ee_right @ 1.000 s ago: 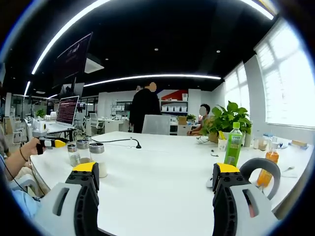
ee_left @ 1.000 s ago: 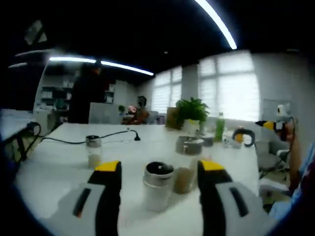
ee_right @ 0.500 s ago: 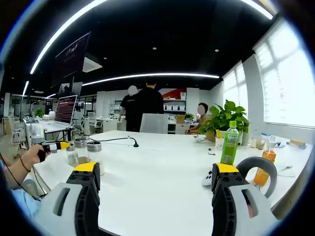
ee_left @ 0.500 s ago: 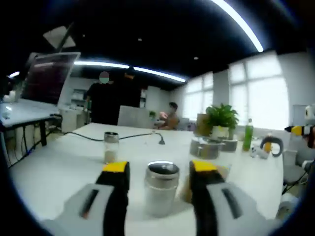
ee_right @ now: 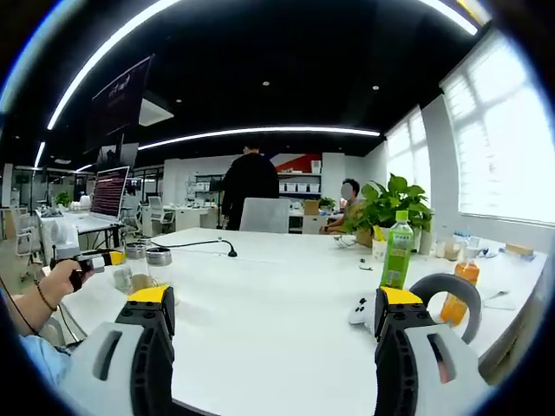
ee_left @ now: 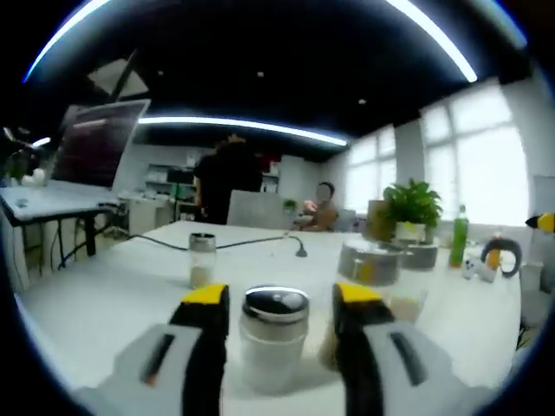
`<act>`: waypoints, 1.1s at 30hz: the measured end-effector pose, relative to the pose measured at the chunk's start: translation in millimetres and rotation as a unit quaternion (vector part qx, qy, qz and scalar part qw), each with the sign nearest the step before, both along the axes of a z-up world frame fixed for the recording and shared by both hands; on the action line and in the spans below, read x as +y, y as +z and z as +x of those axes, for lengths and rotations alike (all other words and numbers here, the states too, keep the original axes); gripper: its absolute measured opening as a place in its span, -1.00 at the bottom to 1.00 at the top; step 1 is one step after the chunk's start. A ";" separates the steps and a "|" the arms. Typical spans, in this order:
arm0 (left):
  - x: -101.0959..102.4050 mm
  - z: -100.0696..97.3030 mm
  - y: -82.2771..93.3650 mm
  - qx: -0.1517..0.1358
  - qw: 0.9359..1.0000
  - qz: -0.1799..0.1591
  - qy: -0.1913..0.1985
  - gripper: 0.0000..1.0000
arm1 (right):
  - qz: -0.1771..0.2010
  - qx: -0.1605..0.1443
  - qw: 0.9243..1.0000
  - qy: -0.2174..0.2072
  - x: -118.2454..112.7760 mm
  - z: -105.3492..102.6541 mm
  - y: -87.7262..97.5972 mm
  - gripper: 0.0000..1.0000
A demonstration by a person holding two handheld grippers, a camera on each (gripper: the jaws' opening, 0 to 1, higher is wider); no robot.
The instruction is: Rotate the seasoning bottle until the label or dispensing opening points toward the visible target arrow and the bottle remains upright within the marked orientation range
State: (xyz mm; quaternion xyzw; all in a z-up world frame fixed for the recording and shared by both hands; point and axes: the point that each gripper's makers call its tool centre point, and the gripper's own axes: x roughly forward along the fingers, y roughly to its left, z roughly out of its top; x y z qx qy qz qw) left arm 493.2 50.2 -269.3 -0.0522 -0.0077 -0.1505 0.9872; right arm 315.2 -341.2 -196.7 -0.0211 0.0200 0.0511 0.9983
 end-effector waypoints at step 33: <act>-0.1 6.6 -5.6 -0.016 0.995 0.040 -0.089 -0.33 | 0.006 0.002 1.000 0.005 2.8 -0.7 -0.3 0.95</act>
